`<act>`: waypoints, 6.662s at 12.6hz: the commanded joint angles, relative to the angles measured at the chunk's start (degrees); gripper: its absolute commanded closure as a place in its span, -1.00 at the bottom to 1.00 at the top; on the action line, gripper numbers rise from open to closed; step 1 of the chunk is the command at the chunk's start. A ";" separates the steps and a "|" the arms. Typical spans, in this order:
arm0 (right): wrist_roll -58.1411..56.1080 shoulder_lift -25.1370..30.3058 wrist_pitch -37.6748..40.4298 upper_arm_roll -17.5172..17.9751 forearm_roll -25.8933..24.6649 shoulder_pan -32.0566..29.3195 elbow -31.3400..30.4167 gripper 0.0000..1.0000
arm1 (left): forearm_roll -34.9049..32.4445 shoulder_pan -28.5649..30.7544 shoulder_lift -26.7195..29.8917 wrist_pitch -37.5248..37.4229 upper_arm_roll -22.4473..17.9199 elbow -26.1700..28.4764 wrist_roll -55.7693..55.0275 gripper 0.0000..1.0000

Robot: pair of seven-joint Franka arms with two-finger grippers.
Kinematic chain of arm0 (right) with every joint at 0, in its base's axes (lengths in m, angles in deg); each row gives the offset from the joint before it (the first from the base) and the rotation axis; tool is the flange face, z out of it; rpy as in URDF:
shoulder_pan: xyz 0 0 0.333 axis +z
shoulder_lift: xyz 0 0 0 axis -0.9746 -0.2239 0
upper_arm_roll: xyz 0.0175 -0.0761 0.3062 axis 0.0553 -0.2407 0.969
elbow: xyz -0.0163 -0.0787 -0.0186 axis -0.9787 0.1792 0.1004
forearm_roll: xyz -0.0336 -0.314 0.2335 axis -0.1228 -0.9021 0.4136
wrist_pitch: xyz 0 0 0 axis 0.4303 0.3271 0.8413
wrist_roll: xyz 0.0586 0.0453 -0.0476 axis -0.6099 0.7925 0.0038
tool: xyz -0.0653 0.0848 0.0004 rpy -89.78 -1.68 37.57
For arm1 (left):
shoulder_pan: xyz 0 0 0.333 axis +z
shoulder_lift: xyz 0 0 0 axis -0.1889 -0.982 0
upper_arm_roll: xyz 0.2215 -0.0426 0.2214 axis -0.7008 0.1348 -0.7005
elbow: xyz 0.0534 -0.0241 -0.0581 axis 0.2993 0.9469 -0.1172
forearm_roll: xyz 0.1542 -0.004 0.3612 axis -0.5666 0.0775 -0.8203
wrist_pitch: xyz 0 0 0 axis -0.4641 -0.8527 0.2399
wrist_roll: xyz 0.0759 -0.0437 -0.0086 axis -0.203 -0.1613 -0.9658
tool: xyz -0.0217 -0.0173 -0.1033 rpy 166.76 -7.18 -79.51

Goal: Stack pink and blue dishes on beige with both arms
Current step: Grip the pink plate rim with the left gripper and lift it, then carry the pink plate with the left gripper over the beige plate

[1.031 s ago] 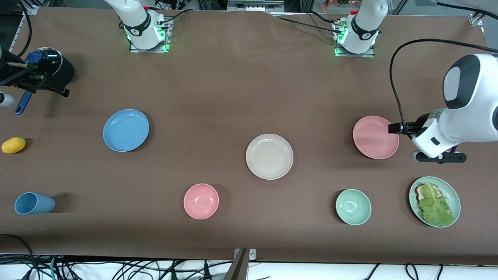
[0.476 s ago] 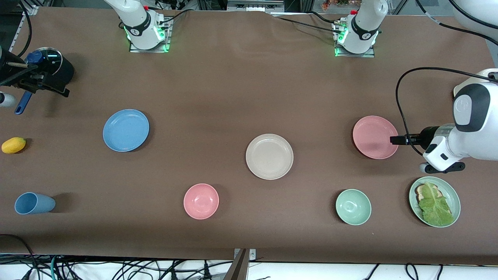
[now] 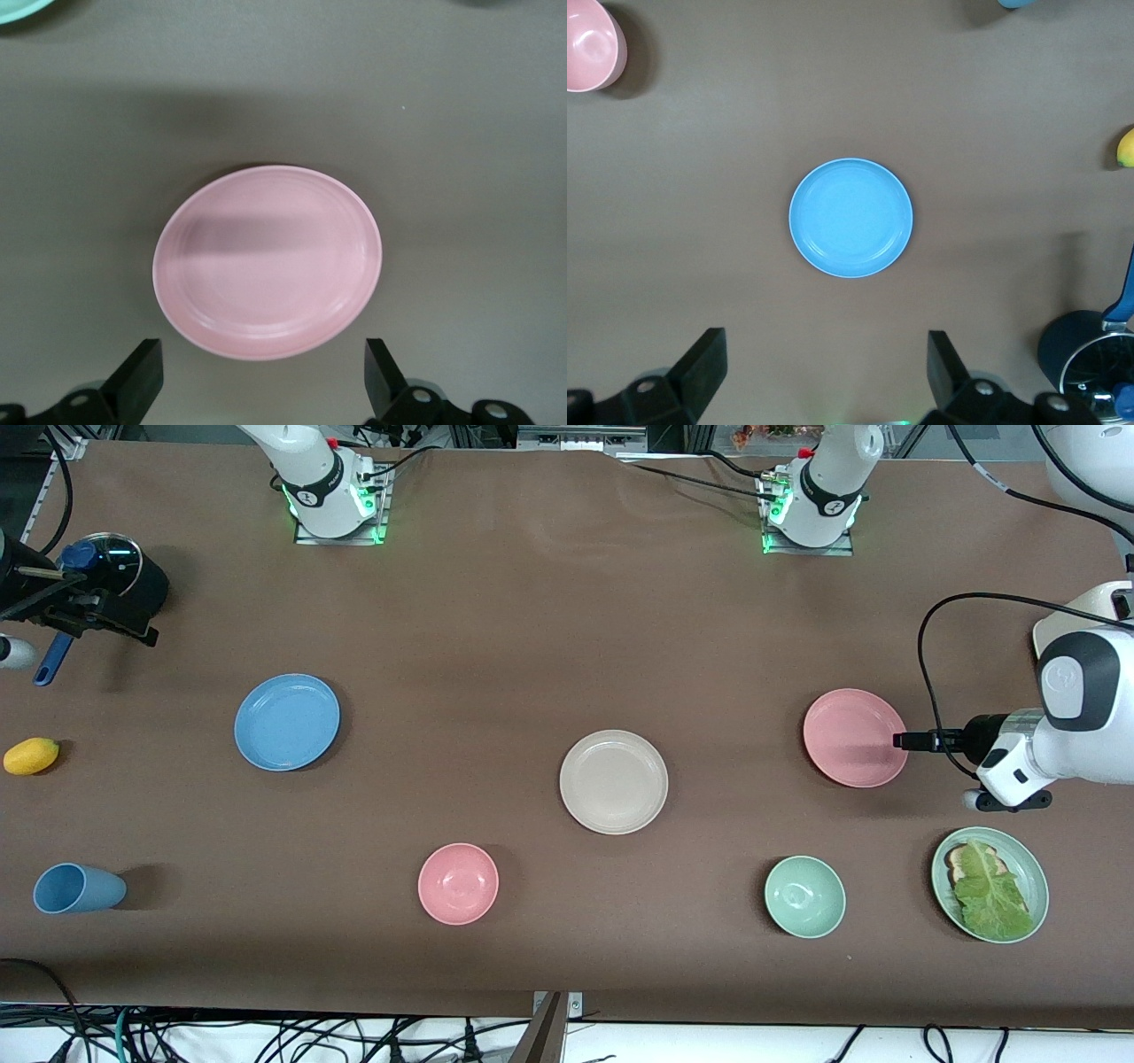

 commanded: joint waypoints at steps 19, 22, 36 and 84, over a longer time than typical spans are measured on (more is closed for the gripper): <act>-0.39 -0.40 1.06 -0.22 0.68 0.12 1.40 -1.00 | 25.57 5.95 0.60 34.87 -0.60 26.21 42.19 -1.00; -0.30 -0.40 1.06 -0.22 0.68 0.12 1.40 -1.00 | 26.27 6.13 0.07 35.05 -0.60 26.21 43.07 -0.69; -0.30 -0.40 1.06 -0.22 0.68 0.12 1.40 -1.00 | 26.37 6.04 2.78 31.01 -0.43 23.57 40.45 1.00; -0.30 -0.40 1.15 -0.22 0.68 0.12 1.40 -1.00 | 9.49 -38.26 -2.03 47.61 3.44 15.75 -35.24 1.00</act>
